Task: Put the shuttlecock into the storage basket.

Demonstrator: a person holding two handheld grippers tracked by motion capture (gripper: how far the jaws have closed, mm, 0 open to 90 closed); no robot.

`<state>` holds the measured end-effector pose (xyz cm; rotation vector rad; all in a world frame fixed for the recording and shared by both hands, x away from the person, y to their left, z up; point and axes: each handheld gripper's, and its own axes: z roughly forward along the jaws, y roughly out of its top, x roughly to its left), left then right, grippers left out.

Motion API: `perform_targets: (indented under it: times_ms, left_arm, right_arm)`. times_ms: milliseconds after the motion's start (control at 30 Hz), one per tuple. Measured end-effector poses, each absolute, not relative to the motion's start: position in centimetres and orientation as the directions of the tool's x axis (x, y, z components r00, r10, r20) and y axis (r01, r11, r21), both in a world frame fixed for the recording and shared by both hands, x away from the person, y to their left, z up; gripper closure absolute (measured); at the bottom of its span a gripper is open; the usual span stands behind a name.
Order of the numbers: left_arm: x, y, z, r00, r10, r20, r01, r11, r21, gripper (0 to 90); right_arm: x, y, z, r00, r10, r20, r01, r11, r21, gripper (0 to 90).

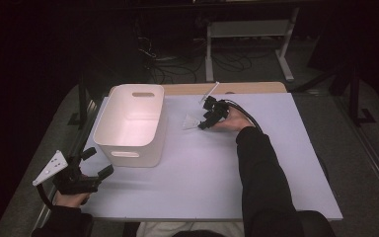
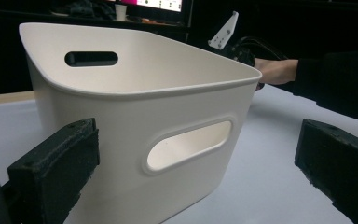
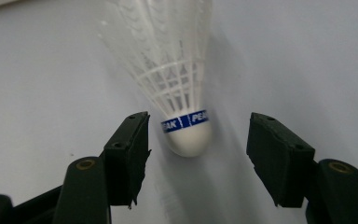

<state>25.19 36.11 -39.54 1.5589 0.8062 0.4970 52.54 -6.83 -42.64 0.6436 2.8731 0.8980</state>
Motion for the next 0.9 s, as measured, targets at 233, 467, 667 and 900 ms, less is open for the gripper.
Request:
perform_targets:
  times_ms: [233, 467, 667, 900]
  left_arm:
    - [25.20, 36.12, -39.56, 0.662, 0.737, -0.138, 0.211, -0.006, 0.978, 0.0]
    - [25.17, 36.15, -39.55, 0.659, 0.739, -0.139, 0.212, -0.004, 0.977, 0.0]
    - [25.14, 36.16, -39.54, 0.660, 0.739, -0.138, 0.210, -0.006, 0.978, 0.0]
    - [25.14, 36.18, -39.54, 0.661, 0.738, -0.137, 0.209, -0.005, 0.978, 0.0]
  right_arm:
    - [52.55, -6.50, -43.17, -0.928, 0.369, 0.046, 0.330, 0.760, 0.560, 42.5]
    - [52.48, -6.29, -43.15, -0.934, 0.356, 0.023, 0.307, 0.767, 0.563, 57.3]
    - [52.40, -6.04, -43.17, -0.939, 0.342, 0.016, 0.289, 0.766, 0.574, 63.6]
    - [52.23, -5.84, -43.08, -0.941, 0.338, 0.004, 0.280, 0.773, 0.569, 64.2]
